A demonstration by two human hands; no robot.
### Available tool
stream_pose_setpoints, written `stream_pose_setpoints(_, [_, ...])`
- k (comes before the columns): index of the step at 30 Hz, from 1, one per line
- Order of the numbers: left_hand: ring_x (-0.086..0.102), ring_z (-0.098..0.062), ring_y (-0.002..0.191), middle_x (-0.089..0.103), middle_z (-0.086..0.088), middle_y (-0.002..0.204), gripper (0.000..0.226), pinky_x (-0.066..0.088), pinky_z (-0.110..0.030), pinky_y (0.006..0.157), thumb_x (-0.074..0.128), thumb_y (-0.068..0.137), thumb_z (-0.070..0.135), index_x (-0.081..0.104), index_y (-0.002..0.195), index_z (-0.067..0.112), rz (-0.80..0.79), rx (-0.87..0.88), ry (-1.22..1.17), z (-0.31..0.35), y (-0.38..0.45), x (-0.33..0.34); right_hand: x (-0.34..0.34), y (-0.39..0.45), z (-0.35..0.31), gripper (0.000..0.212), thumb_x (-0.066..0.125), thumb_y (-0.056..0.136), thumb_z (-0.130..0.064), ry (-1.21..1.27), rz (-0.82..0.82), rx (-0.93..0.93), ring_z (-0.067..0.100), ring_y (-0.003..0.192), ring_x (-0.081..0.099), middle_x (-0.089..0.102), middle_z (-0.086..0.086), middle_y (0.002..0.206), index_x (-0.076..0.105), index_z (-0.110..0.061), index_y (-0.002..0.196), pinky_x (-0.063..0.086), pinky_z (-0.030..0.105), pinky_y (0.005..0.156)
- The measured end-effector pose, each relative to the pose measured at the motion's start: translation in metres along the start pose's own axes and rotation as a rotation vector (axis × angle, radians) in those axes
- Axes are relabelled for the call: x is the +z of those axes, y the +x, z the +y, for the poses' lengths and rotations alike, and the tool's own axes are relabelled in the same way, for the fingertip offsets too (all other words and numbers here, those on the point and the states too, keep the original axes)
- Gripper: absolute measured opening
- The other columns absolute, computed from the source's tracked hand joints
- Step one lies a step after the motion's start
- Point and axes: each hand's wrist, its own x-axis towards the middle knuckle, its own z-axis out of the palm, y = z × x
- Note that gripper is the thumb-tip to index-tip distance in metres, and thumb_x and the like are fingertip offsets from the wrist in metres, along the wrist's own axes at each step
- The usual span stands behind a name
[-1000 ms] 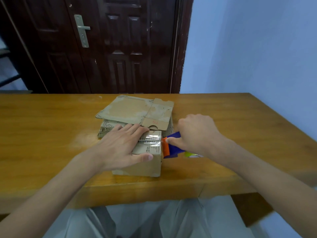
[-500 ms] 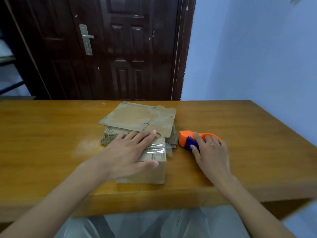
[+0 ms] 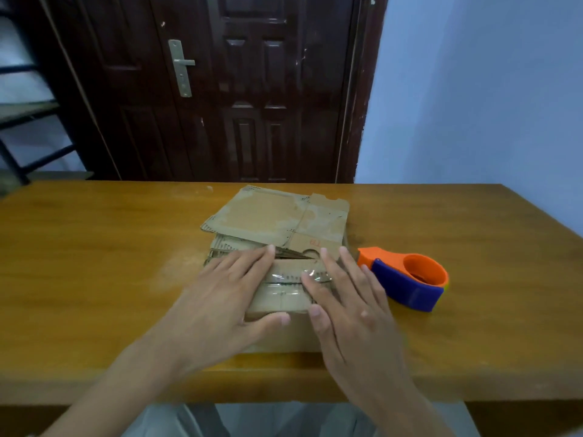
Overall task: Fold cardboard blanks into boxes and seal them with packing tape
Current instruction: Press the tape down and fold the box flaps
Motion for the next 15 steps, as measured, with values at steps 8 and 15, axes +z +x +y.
stream_pose_setpoints(8, [0.058,0.006,0.091,0.019,0.024,0.17,0.077,0.042,-0.003,0.068,0.049,0.1,0.068,0.028,0.164,0.031,0.09,-0.148,-0.52,0.004,-0.031,0.02,0.006,0.018,-0.06,0.055,0.018,0.11,-0.042,-0.075,0.002,-0.079,0.03,0.161,0.012,0.023,0.01,0.172,0.059,-0.032,0.147,0.027,0.063,0.122])
stream_pose_setpoints(15, [0.061,-0.002,0.112,0.04,0.011,0.16,0.088,0.046,-0.01,0.063,0.036,0.097,0.082,0.037,0.162,0.024,0.088,-0.121,-0.227,-0.006,-0.028,0.027,0.0,0.015,-0.032,0.048,0.023,0.11,-0.04,-0.198,-0.024,0.017,0.029,0.161,0.012,0.026,0.008,0.171,0.056,-0.041,0.145,0.021,0.062,0.124])
